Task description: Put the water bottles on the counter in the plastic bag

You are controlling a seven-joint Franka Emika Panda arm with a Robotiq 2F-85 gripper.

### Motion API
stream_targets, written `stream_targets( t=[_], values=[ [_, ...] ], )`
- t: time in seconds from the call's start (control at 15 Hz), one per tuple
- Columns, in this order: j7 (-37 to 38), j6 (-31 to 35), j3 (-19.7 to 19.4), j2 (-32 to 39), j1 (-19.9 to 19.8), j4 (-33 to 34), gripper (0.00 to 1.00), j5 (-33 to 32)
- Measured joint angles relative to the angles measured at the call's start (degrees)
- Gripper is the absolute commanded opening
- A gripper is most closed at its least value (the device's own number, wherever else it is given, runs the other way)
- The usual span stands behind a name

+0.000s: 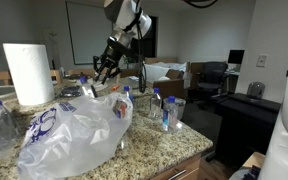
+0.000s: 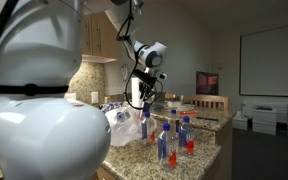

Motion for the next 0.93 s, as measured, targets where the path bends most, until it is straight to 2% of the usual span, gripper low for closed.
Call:
stream_targets(
  t=[0.13, 0.4, 0.47, 0.6, 0.93],
  values=[
    [-0.7, -2.4, 0.4, 2.0, 0.0, 2.3, 0.08, 2.2],
    [-0.8, -4.3, 0.6, 3.0, -0.1, 5.1, 0.08, 2.6],
    [-0.8, -4.3, 0.5, 3.0, -0.2, 5.4, 0.56, 2.6],
    [-0.8, -4.2, 0.1, 2.9, -0.7, 5.6, 0.62, 2.3],
    [-0.6, -4.3, -2.4, 0.8, -2.4, 3.0, 0.93, -2.4]
  ],
)
